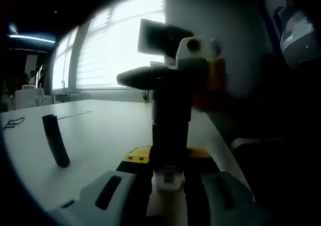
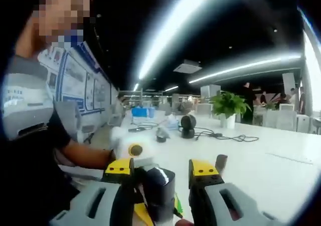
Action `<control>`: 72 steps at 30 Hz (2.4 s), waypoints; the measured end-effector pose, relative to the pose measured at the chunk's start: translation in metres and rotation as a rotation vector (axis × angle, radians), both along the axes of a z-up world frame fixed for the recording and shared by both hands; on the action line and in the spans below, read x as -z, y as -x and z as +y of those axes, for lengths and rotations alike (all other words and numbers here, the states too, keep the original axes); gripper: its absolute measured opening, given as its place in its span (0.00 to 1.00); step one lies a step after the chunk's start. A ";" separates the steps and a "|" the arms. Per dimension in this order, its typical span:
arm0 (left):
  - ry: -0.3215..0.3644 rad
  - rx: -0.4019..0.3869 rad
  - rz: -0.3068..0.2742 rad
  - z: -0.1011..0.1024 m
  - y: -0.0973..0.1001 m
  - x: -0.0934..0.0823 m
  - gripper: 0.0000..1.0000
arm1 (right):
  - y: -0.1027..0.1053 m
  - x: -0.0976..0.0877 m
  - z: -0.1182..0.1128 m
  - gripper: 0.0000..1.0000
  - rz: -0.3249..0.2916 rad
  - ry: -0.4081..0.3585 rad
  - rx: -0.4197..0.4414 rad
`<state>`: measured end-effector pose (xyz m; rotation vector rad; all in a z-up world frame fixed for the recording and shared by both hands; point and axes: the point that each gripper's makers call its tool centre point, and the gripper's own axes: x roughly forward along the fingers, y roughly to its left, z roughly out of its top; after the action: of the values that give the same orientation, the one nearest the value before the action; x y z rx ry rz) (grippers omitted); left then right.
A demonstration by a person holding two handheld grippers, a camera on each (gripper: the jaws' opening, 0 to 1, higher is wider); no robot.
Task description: Pick up cosmetic bottle twist off cap place on table pick up cap screw tight cap place on table
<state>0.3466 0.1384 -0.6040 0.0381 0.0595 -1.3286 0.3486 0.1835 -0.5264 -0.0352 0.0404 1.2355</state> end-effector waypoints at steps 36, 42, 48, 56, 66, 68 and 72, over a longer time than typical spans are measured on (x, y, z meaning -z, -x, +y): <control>-0.003 0.007 -0.012 -0.001 0.003 0.000 0.14 | 0.020 0.009 0.009 0.19 -0.064 0.027 -0.420; -0.004 0.008 -0.013 -0.001 0.003 0.000 0.14 | 0.016 0.009 0.007 0.19 -0.058 0.030 -0.411; -0.004 0.006 -0.009 -0.001 0.003 0.000 0.14 | 0.013 0.010 0.007 0.19 -0.038 0.035 -0.383; -0.007 0.000 -0.015 -0.001 0.002 0.000 0.14 | 0.014 0.010 0.007 0.18 -0.042 0.046 -0.301; -0.008 0.000 -0.013 -0.001 0.003 0.001 0.13 | 0.010 0.011 0.007 0.18 -0.030 0.054 -0.187; -0.008 0.000 -0.011 -0.002 0.003 0.001 0.13 | 0.010 0.011 0.007 0.18 -0.031 0.064 -0.162; -0.010 -0.001 -0.015 -0.002 0.003 0.001 0.14 | 0.008 0.011 0.007 0.18 -0.031 0.068 -0.118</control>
<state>0.3436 0.1367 -0.6047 0.0562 0.0537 -1.3273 0.3409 0.1900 -0.5378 -0.1170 0.0535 1.3506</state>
